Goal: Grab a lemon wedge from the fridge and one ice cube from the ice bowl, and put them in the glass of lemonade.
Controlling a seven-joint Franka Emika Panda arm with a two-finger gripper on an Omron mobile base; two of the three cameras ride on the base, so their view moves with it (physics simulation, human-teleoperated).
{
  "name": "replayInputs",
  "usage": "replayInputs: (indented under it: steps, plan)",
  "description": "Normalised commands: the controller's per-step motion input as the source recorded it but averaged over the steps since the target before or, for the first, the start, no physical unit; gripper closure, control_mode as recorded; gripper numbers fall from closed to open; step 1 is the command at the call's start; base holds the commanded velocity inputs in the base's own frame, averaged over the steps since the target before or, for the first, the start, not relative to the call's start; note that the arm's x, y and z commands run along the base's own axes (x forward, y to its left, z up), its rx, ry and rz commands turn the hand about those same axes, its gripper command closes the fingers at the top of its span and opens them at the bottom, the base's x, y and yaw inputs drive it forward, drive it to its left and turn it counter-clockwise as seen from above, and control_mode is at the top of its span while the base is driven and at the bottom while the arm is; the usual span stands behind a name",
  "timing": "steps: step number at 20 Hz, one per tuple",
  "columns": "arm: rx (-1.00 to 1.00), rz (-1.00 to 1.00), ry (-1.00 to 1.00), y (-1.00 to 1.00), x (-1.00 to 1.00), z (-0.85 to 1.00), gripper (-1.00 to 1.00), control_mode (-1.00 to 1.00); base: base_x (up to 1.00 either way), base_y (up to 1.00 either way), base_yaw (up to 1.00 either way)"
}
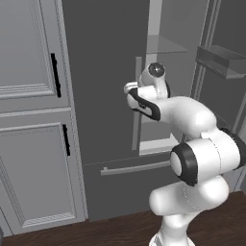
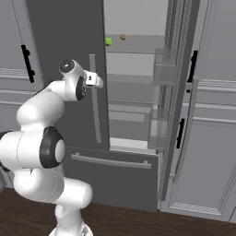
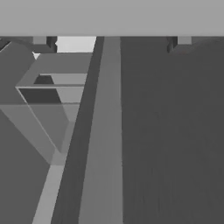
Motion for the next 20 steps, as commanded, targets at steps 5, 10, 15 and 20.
replayInputs:
  steps: [5,10,15,20]
  plan:
    - [-0.02,0.0,-0.01,0.0,0.07,0.32,-1.0,-1.0,0.0,0.0,0.0]
    - [0.0,0.0,-0.01,-0.1,0.36,0.09,-1.0,-1.0,0.0,0.0,0.0]
    - [0.0,0.0,0.0,-0.13,0.64,-0.21,-1.0,-1.0,0.0,0.0,0.0]
    - [0.0,0.0,0.0,0.0,0.62,-0.24,-1.0,-1.0,0.0,0.0,0.0]
